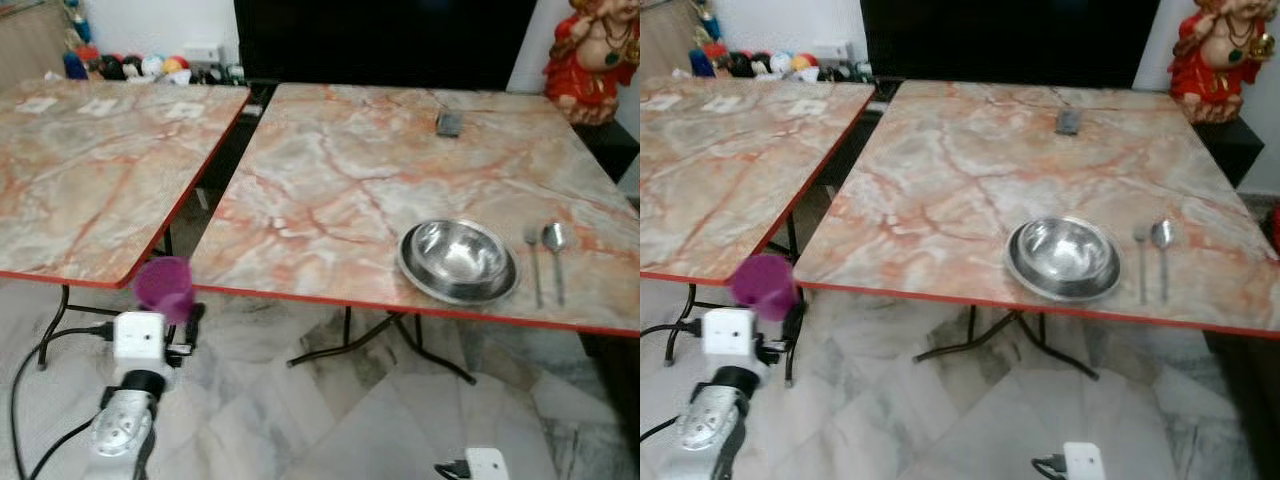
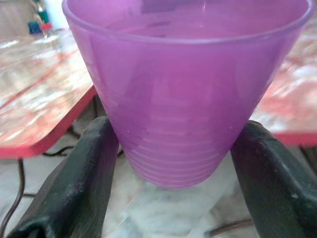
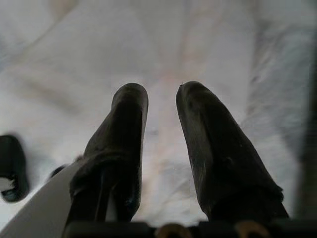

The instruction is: Setting the table

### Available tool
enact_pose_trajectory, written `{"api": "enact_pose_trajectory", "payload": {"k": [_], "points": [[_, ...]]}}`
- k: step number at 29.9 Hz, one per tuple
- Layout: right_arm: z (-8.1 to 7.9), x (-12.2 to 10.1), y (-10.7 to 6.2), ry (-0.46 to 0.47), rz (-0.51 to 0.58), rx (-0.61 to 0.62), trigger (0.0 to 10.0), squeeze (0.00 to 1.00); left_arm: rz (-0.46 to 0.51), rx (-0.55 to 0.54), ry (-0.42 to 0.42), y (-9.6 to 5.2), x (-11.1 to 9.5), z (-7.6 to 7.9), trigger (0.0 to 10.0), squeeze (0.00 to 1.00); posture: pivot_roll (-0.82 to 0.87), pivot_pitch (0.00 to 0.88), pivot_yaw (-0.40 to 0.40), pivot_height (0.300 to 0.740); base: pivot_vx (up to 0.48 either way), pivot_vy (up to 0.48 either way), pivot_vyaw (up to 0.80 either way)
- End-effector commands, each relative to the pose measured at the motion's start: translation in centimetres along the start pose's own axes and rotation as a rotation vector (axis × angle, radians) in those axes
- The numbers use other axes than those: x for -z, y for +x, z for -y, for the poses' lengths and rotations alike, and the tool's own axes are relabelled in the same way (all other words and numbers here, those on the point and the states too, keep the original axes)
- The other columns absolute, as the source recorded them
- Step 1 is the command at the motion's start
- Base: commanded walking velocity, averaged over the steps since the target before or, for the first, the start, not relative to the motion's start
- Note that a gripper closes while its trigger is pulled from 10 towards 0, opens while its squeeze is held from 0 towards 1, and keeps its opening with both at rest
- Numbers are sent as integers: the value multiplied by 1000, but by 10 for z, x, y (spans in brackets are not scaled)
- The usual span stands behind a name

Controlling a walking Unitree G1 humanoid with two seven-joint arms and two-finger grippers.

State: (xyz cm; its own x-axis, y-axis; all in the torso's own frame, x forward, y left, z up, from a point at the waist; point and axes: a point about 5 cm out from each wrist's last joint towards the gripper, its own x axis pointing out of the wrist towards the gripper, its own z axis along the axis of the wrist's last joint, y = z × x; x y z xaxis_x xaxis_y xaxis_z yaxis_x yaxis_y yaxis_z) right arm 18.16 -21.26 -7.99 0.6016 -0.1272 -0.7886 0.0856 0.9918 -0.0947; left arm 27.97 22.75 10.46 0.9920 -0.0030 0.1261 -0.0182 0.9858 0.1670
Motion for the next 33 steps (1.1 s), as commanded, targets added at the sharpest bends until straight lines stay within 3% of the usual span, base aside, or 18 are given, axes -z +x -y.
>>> {"api": "enact_pose_trajectory", "payload": {"k": [1,7,19,24,33], "points": [[-9,2,0,10,-9,-22,10000,0,-7,-12,-3,-3,1,-9,10000,0,21,56,4,740,240,-412,0],[-9,3,0,6,-10,-23,10000,0,-2,11,-4,-3,0,-6,10000,0,20,51,3,740,201,-413,0],[-9,2,0,7,-11,-22,10000,0,14,34,-43,-1,-5,-4,10000,0,22,74,-1,740,0,0,0],[-9,2,0,7,-10,-25,10000,0,11,101,-88,-1,-7,8,10000,0,23,84,-2,740,0,0,0],[-9,1,0,7,-6,-22,10000,0,7,121,-107,-2,-7,11,10000,0,22,91,-4,740,0,0,0]]}}
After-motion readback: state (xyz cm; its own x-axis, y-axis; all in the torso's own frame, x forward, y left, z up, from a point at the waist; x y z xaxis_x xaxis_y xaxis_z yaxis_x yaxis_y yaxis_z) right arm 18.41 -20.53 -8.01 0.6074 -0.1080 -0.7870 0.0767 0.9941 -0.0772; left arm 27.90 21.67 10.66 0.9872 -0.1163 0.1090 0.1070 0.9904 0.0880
